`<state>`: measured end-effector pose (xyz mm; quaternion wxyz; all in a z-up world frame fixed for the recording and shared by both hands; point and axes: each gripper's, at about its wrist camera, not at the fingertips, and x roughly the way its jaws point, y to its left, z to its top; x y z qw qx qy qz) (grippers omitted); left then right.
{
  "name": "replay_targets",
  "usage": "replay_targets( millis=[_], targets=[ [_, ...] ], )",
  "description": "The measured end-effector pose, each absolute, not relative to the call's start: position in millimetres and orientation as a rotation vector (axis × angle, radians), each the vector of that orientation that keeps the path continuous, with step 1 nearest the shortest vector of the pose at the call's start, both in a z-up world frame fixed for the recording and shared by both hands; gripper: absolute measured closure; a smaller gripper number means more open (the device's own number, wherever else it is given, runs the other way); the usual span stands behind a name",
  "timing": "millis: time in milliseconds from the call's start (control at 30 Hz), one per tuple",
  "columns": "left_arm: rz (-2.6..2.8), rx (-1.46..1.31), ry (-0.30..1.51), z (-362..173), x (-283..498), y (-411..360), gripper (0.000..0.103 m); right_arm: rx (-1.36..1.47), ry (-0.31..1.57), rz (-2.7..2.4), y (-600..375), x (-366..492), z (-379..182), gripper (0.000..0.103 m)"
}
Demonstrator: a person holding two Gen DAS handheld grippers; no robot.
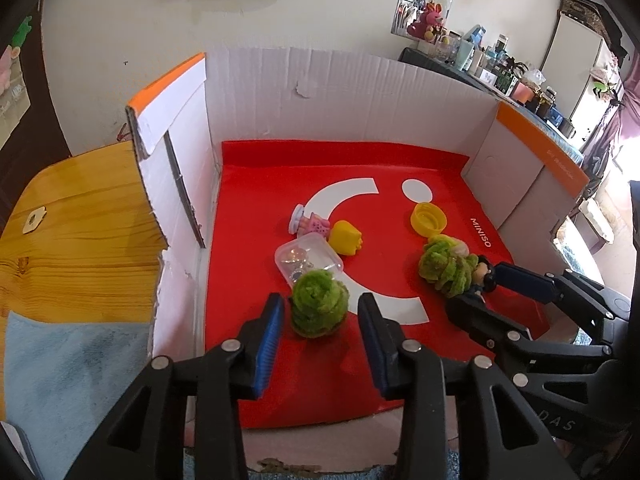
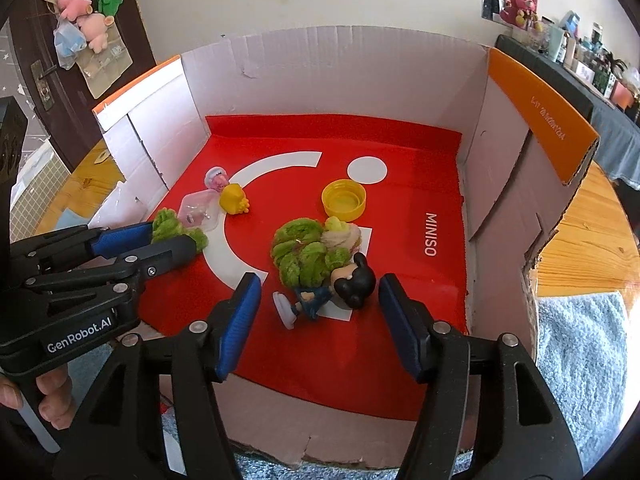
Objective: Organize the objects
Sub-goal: 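Open left tool releasing the fuzzy ball while right tool releases the figurine, then withdraw both tools out of the box back over the towel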
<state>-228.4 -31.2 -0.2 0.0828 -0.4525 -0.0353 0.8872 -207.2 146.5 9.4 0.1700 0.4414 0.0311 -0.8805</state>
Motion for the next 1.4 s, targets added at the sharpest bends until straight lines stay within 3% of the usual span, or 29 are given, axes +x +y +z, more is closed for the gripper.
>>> replay_targets(
  millis=[167,533,800,1400],
  targets=[
    [2.656,-1.339,-0.1,3,-226,-31,0.063,1.244,0.086,-2.506,148,-204,13,0.04],
    [2.682,-1.304,-0.081,9,-214,-29,0.049,1.21,0.091,-2.519,151,-192,23,0.034],
    [2.701,-1.29,-0.089,15,-202,-34,0.049,1.183,0.085,-2.537,154,-182,31,0.029],
    [2.733,-1.25,-0.093,26,-176,-37,0.036,1.136,0.063,-2.573,165,-158,43,0.018]
  ],
)
